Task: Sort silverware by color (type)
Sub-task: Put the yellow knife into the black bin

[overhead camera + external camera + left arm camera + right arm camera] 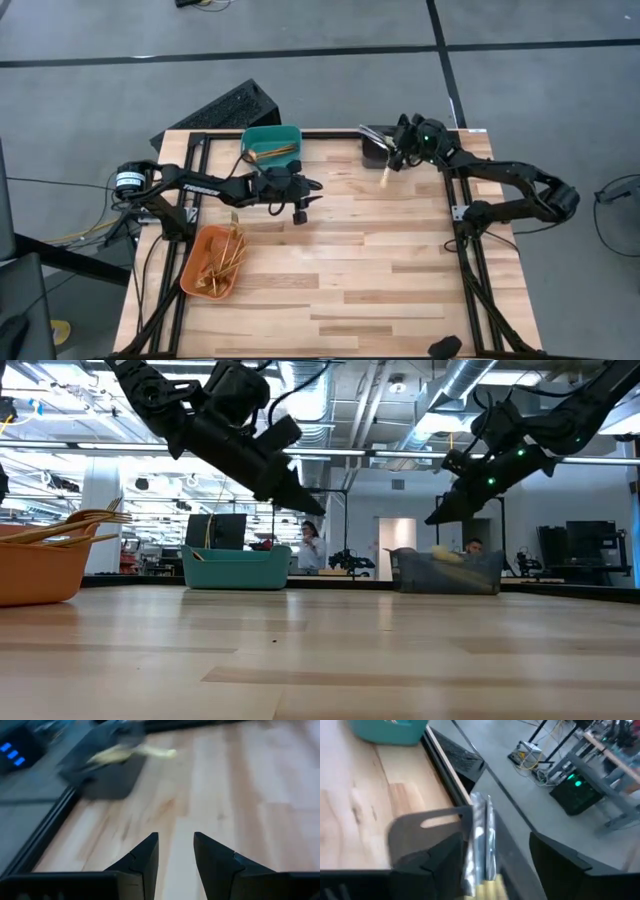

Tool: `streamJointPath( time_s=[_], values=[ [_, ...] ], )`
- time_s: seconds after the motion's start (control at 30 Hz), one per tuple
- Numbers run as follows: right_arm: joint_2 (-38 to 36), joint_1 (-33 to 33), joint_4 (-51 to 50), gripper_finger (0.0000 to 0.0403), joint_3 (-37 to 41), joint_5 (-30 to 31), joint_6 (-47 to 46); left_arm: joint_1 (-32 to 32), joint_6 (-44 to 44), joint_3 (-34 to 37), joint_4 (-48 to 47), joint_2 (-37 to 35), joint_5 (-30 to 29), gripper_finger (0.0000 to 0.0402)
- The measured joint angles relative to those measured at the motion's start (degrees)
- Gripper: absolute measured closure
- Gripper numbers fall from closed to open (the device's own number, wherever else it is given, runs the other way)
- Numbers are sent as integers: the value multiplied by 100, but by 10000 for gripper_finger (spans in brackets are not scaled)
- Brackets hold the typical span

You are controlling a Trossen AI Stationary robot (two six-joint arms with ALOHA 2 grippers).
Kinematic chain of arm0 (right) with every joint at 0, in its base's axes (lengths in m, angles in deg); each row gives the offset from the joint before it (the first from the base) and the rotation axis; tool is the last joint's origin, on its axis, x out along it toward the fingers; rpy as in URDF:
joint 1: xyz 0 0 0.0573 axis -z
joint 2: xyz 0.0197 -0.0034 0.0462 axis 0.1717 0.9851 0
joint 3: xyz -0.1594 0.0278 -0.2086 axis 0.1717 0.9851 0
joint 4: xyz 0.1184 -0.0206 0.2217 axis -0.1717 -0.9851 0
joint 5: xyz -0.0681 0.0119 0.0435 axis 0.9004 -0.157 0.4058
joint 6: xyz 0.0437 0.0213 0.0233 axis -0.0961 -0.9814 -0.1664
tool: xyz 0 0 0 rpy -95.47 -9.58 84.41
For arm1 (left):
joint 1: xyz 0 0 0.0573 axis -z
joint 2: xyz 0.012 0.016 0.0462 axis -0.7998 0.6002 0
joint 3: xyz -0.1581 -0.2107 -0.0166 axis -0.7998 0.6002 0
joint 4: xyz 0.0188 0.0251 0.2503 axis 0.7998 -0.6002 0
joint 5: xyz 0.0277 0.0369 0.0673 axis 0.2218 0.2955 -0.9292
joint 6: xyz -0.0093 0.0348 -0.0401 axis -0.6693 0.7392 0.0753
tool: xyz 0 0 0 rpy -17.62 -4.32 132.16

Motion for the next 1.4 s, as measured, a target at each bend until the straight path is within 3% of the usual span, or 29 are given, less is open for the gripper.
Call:
streamJointPath(
  time_s=[0.1,0.23,0.3,0.37,0.53,0.7,0.9,1.13,1.23,1.4],
  values=[
    [-146,-232,-251,152,0,-287,-567,-4,-155,46,-140,-24,-248,290],
    [-412,-770,-543,180,18,-1178,-1612,22,-147,337,345,-368,272,290],
    [-578,-1182,-501,196,100,-1322,-2036,22,-100,581,573,-665,295,290],
    [-777,-1678,-532,213,223,-1331,-2227,-16,13,846,848,-1001,324,290],
    [-1449,-2948,-479,259,332,-1035,-2460,-11,299,1680,1947,-2107,1047,290],
    [-2469,-3795,-406,300,332,-775,-2256,-17,153,2552,2428,-3211,896,290],
    [-3665,-4057,-1017,339,331,-726,-2239,-20,-160,3148,2515,-4085,662,290],
    [-4507,-4178,-1379,381,437,-584,-2048,-17,-182,3673,3314,-4282,545,290],
    [-4856,-4184,-1034,387,832,-587,-2003,-17,-270,3953,3726,-4280,502,290],
    [-5379,-4062,273,378,1899,-483,-2208,-29,-451,4334,4590,-4276,-97,290]
  ],
)
